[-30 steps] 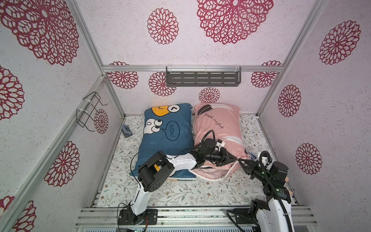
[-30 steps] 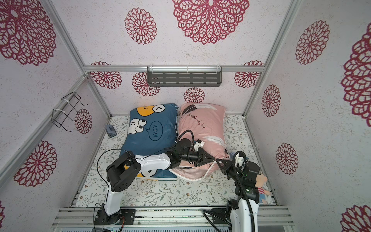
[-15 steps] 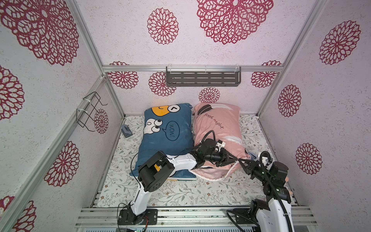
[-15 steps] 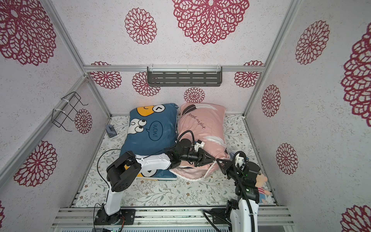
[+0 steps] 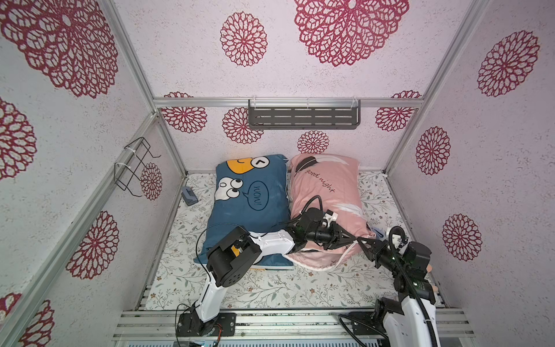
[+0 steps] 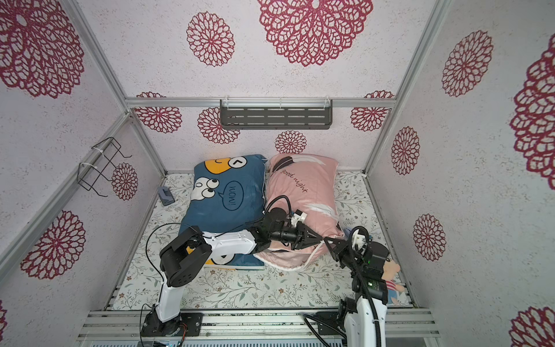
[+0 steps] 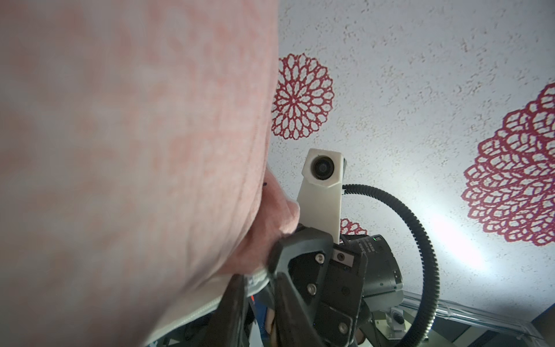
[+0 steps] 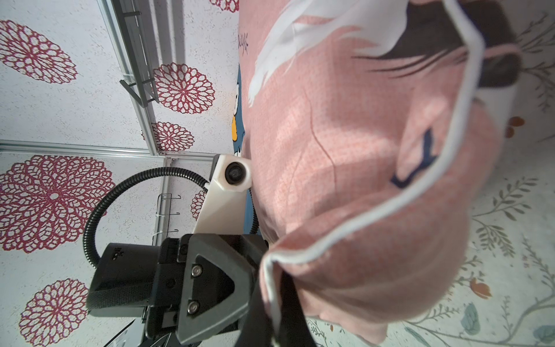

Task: Zip up pillowcases
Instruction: Zip the zipper on the pillowcase.

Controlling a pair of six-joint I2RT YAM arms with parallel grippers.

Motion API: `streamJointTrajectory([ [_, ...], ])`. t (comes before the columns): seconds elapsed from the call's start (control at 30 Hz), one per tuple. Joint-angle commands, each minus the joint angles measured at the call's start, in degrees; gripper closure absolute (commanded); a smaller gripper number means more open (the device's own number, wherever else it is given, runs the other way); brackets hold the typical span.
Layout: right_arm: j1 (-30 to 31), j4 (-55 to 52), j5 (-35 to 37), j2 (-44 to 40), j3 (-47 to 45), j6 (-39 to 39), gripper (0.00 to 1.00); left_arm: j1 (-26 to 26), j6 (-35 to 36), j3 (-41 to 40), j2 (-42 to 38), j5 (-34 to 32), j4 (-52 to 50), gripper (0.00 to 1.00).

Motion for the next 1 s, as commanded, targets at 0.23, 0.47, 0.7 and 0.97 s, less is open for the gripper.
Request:
streamJointTrajectory([
  [0.23, -0.1, 2.7, -0.5, -1.2, 1.1, 0.9, 1.0, -0.8, -0.9, -0.5, 1.0, 0.7, 2.3, 0.82],
  [0.47, -0.1, 2.8, -0.5, -1.0, 1.2, 1.0, 1.0, -0.8, -1.0, -0.6, 1.1, 0.6, 2.5, 0.9],
  [0.7, -0.1, 1.8, -0.5, -1.3, 2.5, 1.0, 1.0, -0.9, -1.3, -0.8, 1.3, 0.6, 3.0, 0.98],
  [0.97, -0.1, -0.8, 0.5, -3.3, 4.5, 0.4, 1.0, -0.8, 0.4, -1.8, -0.3, -0.5, 1.9, 1.0],
])
